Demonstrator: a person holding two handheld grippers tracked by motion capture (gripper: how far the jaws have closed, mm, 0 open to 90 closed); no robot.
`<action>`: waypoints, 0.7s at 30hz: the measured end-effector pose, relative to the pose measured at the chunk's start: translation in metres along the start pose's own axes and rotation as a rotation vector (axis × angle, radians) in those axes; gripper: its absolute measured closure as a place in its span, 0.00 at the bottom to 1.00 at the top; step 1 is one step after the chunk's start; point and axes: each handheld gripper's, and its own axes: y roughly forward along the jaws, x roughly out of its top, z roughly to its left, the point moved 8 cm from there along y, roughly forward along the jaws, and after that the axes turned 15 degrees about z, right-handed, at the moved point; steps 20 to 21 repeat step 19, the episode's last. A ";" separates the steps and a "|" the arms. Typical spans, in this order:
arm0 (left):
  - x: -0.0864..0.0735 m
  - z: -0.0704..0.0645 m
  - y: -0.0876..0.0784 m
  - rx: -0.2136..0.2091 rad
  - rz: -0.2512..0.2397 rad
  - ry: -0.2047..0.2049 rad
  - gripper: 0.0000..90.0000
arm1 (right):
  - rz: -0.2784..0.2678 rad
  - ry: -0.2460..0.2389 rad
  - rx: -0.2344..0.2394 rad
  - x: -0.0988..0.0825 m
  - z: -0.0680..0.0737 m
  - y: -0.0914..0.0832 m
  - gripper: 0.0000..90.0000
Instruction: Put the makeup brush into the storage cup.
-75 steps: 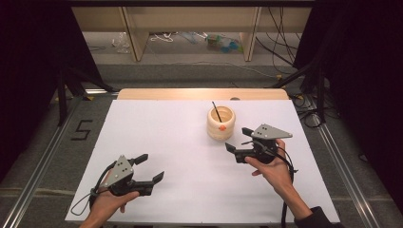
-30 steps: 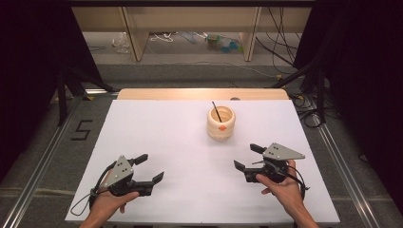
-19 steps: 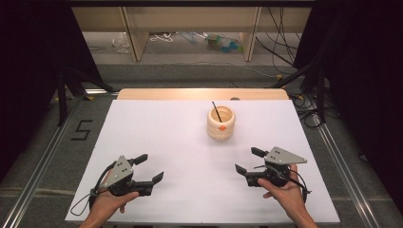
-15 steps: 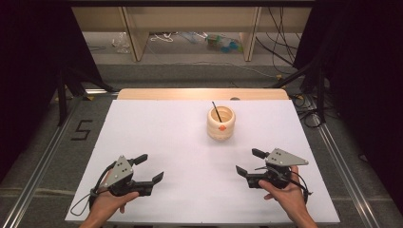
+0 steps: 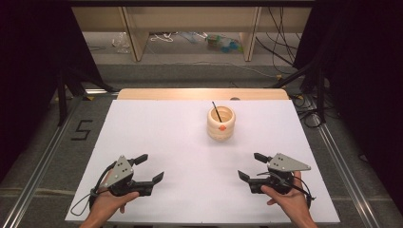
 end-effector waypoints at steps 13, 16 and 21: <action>0.000 0.000 0.000 0.000 -0.001 -0.001 0.19 | 0.002 -0.013 0.004 -0.001 0.001 0.003 0.18; 0.000 0.000 0.000 -0.001 -0.001 -0.001 0.19 | 0.003 -0.011 0.001 -0.001 0.001 0.003 0.18; 0.000 0.000 0.000 0.000 -0.001 0.000 0.19 | 0.011 -0.011 0.010 -0.002 0.002 0.003 0.19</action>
